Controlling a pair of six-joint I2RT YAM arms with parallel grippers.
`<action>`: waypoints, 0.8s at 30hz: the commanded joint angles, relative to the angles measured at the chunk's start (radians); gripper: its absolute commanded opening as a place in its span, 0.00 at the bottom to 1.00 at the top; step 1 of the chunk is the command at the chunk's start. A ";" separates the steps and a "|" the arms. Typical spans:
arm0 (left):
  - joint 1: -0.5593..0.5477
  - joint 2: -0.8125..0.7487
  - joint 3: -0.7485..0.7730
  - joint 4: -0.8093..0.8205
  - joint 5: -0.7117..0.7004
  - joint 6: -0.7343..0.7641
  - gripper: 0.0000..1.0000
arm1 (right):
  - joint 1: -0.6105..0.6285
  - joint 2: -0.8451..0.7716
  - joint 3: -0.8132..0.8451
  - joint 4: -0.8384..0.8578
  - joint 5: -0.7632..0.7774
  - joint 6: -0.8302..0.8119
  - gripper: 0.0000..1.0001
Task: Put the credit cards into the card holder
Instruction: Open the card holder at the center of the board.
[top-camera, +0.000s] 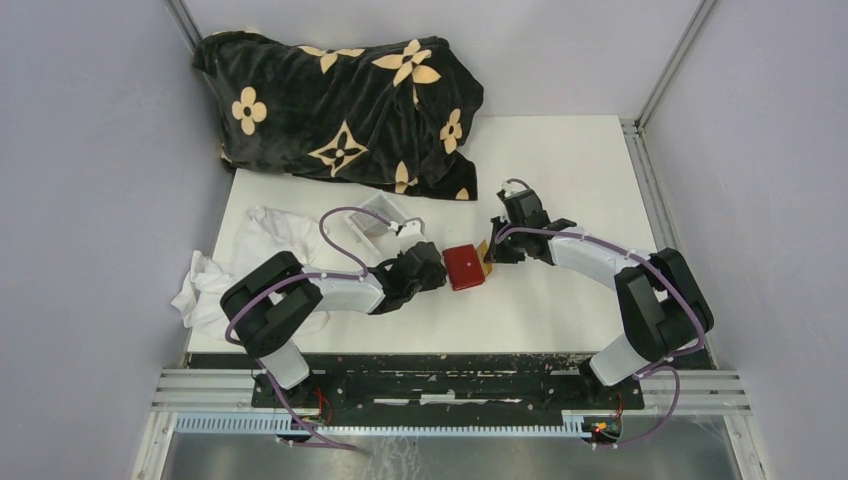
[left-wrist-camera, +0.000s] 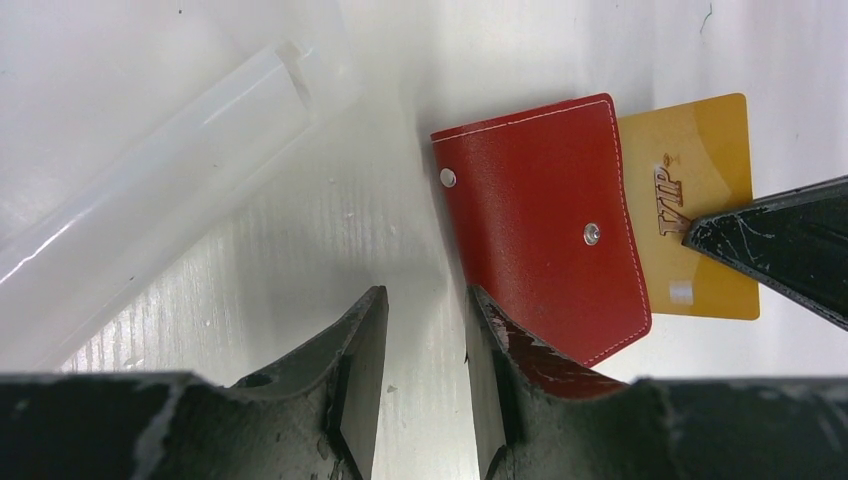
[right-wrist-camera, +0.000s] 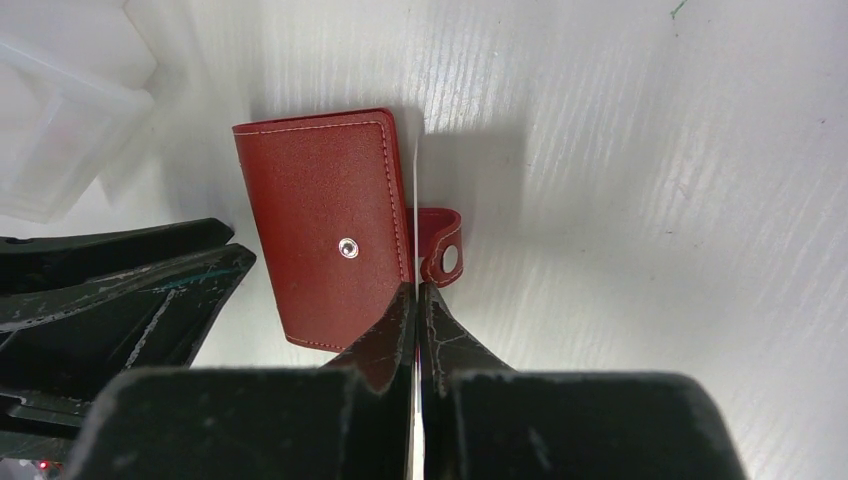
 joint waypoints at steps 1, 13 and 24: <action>-0.006 0.031 0.016 -0.018 -0.027 0.028 0.42 | -0.009 -0.042 -0.012 0.050 -0.040 0.023 0.01; -0.006 0.051 0.017 -0.024 -0.026 0.023 0.41 | -0.024 -0.072 -0.024 0.067 -0.075 0.040 0.01; -0.007 0.055 0.002 -0.023 -0.026 0.010 0.40 | -0.025 -0.046 -0.070 0.119 -0.088 0.060 0.01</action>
